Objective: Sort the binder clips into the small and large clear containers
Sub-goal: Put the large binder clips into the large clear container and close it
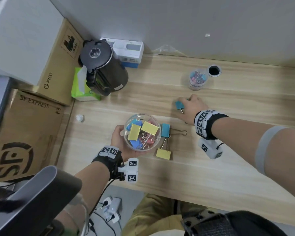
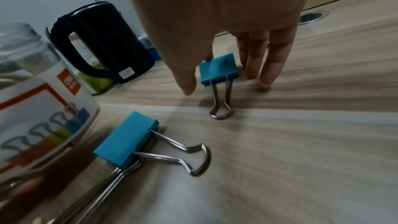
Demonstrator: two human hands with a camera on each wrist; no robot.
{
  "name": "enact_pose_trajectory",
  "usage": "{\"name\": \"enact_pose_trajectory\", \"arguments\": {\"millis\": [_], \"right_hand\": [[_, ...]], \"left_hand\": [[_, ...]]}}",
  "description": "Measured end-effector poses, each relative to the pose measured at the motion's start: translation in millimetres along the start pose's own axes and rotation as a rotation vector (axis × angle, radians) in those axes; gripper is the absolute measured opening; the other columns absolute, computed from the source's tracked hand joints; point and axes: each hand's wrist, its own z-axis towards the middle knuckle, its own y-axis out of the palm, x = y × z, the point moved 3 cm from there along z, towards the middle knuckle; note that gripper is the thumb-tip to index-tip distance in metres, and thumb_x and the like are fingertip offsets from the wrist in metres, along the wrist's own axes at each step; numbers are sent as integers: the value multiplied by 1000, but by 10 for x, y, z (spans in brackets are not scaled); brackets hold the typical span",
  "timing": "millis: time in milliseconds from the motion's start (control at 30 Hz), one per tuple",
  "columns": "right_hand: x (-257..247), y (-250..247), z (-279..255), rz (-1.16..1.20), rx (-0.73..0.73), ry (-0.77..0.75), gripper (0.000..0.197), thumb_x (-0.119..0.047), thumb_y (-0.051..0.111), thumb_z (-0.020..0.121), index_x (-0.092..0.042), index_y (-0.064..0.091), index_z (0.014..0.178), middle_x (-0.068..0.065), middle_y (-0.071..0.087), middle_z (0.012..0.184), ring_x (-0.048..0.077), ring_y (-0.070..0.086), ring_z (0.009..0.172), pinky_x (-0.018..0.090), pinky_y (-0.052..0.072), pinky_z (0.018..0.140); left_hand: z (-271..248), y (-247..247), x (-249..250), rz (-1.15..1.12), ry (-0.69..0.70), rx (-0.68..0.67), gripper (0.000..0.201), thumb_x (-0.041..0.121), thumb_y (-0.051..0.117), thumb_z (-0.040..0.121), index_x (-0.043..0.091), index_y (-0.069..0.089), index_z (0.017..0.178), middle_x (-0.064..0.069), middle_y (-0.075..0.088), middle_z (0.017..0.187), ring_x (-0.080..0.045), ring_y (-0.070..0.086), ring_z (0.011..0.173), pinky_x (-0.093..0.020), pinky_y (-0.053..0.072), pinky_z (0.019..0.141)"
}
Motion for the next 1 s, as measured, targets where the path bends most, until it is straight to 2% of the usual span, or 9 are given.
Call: {"name": "enact_pose_trajectory", "arguments": {"millis": [133, 200, 300, 367, 467, 600, 767, 900, 1000], "right_hand": [[-37, 25, -38, -84, -42, -37, 40, -34, 62, 87, -22, 54, 125, 14, 44, 122, 32, 49, 105, 38, 48, 84], [-52, 26, -77, -90, -49, -49, 37, -28, 64, 83, -19, 56, 118, 14, 44, 118, 32, 49, 101, 37, 48, 81], [-69, -6, -127, 68, -41, -61, 50, -31, 73, 74, -18, 54, 118, 12, 42, 118, 29, 46, 104, 37, 49, 85], [-151, -54, -156, 164, -70, -148, 56, -35, 77, 70, -19, 53, 119, 7, 45, 112, 24, 44, 104, 35, 47, 86], [-342, -75, -208, 131, -147, -314, 47, -33, 75, 71, -19, 55, 111, 2, 52, 102, 23, 49, 98, 34, 46, 80], [-509, 50, -288, 140, -216, -391, 41, -25, 72, 74, -13, 53, 109, 4, 50, 105, 26, 55, 92, 36, 49, 77], [-583, 258, -311, 34, -174, -355, 69, -50, 76, 67, -13, 49, 119, 5, 53, 112, 25, 58, 96, 39, 54, 80], [-518, 327, -315, -58, -172, -288, 54, -43, 73, 73, -13, 52, 113, 6, 56, 111, 27, 60, 96, 37, 54, 73], [-443, 232, -337, -52, -132, -254, 52, -45, 70, 74, -14, 54, 112, 6, 57, 109, 28, 61, 93, 34, 52, 68]], "left_hand": [[59, -41, 107, 9, 24, 42, 65, 52, 46, 84, 8, 65, 127, -24, 73, 112, -44, 61, 112, -55, 53, 91], [90, -49, 145, 18, 31, 49, 68, 51, 47, 82, 9, 63, 134, -24, 70, 122, -45, 60, 118, -56, 52, 92], [109, -8, 178, 31, 38, 36, 66, 49, 42, 87, 10, 61, 136, -23, 67, 129, -44, 60, 120, -55, 54, 89], [104, 27, 194, 29, 33, 28, 65, 49, 41, 88, 10, 62, 135, -23, 66, 130, -44, 59, 121, -55, 55, 88], [123, 43, 215, 20, 22, 20, 67, 50, 42, 87, 10, 61, 137, -22, 65, 133, -43, 56, 128, -56, 53, 92], [136, 30, 218, -4, 23, 11, 66, 51, 42, 87, 11, 61, 136, -24, 66, 131, -44, 55, 129, -60, 52, 92], [119, 29, 170, -24, 19, -4, 67, 52, 42, 87, 10, 61, 135, -24, 67, 128, -44, 58, 123, -61, 56, 86], [91, 23, 123, -22, 16, -6, 73, 51, 49, 79, 11, 59, 139, -23, 64, 134, -44, 54, 129, -62, 54, 89], [51, 36, 111, -3, 22, 1, 71, 51, 46, 82, 10, 59, 139, -23, 63, 135, -44, 55, 129, -61, 55, 88]]}}
